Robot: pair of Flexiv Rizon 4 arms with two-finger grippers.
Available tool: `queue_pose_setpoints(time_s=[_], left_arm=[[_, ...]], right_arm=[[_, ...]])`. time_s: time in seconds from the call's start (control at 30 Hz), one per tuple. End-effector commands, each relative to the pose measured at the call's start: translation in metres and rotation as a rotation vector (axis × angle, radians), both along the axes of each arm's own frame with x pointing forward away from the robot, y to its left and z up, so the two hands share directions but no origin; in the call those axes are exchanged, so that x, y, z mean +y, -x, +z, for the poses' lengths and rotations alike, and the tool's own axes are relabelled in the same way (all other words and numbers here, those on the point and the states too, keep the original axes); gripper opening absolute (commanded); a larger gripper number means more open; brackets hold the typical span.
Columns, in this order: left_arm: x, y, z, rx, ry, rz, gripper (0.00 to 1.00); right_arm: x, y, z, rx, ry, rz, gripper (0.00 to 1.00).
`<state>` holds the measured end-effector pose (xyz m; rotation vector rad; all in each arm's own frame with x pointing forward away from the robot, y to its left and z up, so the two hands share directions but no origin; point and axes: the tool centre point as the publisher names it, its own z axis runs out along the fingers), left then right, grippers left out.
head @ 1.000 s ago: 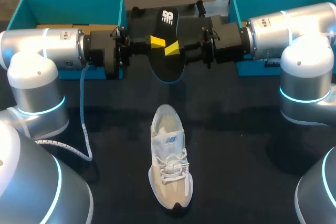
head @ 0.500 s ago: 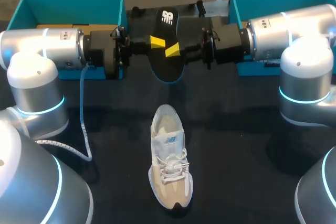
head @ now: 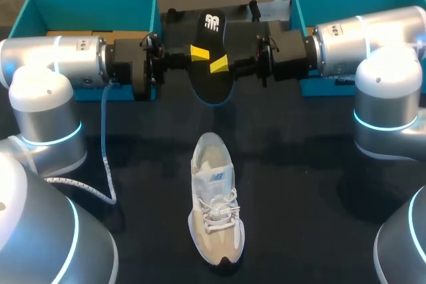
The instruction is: Take the shoe out of the shoebox, open the shoe tongue, remove and reinsert the insole, then place the shoe into the shoebox
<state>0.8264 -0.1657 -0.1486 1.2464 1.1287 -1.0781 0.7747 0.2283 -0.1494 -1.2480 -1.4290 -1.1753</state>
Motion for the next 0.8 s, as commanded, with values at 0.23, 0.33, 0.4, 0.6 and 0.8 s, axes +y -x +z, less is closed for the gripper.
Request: queue_pose_setpoints(time_s=[0.23, 0.33, 0.4, 0.6, 0.8], left_arm=[[0.013, 0.016, 0.008, 0.045, -0.022, -0.057, 1.0], [0.029, 0.023, 0.01, 0.094, -0.035, -0.062, 1.0], [0.041, 0.026, 0.01, 0.15, -0.057, -0.047, 1.0], [0.051, 0.029, 0.009, 0.169, -0.096, -0.013, 1.0], [0.051, 0.029, 0.009, 0.169, -0.096, -0.013, 1.0]], right_arm=[[-0.007, -0.003, -0.003, -0.026, -0.02, -0.016, 0.0], [-0.014, -0.003, -0.005, -0.048, -0.024, -0.027, 0.0], [-0.018, -0.003, -0.005, -0.066, -0.024, -0.028, 0.0], [-0.022, -0.004, -0.008, -0.096, -0.017, -0.032, 0.0], [-0.022, -0.004, -0.008, -0.096, -0.017, -0.032, 0.0]])
